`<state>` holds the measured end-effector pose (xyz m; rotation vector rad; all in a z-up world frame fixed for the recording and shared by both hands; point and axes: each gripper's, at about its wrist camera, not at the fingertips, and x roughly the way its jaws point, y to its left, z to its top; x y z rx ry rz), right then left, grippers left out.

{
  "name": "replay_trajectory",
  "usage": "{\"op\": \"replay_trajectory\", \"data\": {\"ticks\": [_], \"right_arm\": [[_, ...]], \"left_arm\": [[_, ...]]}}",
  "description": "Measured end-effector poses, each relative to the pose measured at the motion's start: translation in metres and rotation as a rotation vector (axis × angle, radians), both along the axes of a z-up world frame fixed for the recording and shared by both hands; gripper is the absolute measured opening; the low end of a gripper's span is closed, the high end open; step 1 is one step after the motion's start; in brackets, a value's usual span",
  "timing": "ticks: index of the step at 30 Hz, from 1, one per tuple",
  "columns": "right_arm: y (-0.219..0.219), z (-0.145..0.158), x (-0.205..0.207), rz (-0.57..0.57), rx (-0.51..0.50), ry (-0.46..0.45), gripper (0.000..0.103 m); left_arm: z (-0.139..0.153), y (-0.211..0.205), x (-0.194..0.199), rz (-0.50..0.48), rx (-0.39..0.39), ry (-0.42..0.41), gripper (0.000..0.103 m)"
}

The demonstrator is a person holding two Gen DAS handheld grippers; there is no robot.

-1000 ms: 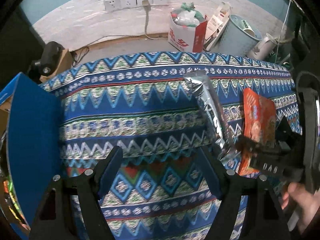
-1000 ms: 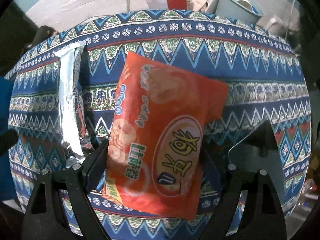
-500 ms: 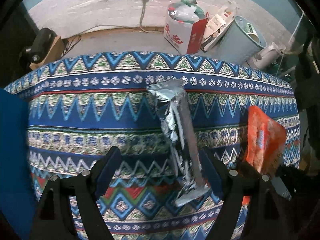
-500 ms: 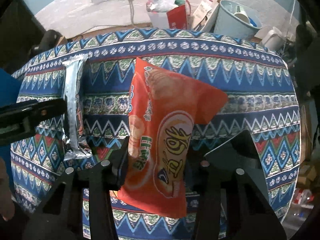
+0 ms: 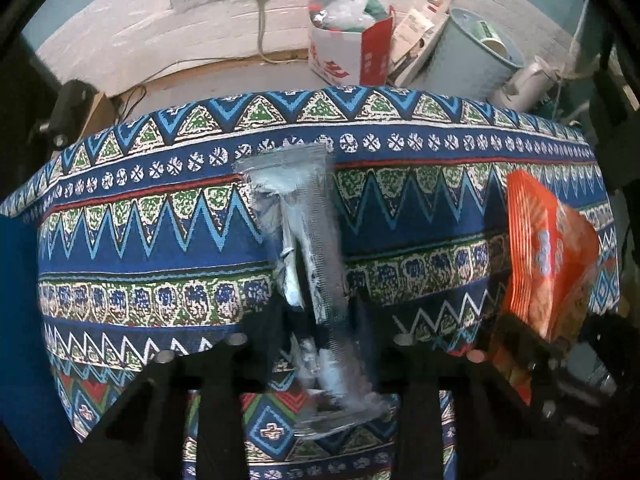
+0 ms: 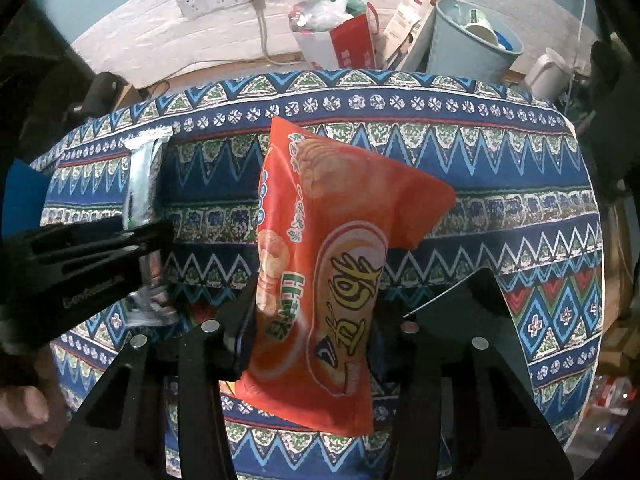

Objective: Organize snacks
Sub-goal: 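Grasp the silver bar with the left gripper while the right grasps the red packet, then lift both held snacks and carry them over the cardboard box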

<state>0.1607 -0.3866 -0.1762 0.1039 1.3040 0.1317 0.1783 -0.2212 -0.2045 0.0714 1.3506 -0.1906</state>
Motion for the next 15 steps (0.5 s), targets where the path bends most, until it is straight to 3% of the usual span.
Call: {"op": "replay_trajectory", "data": {"ticks": [15], "right_arm": [[0.028,0.037,0.017,0.051,-0.018,-0.087,0.045]], "left_arm": [[0.038,0.049,-0.020,0.015,0.003,-0.078,0.030]]}}
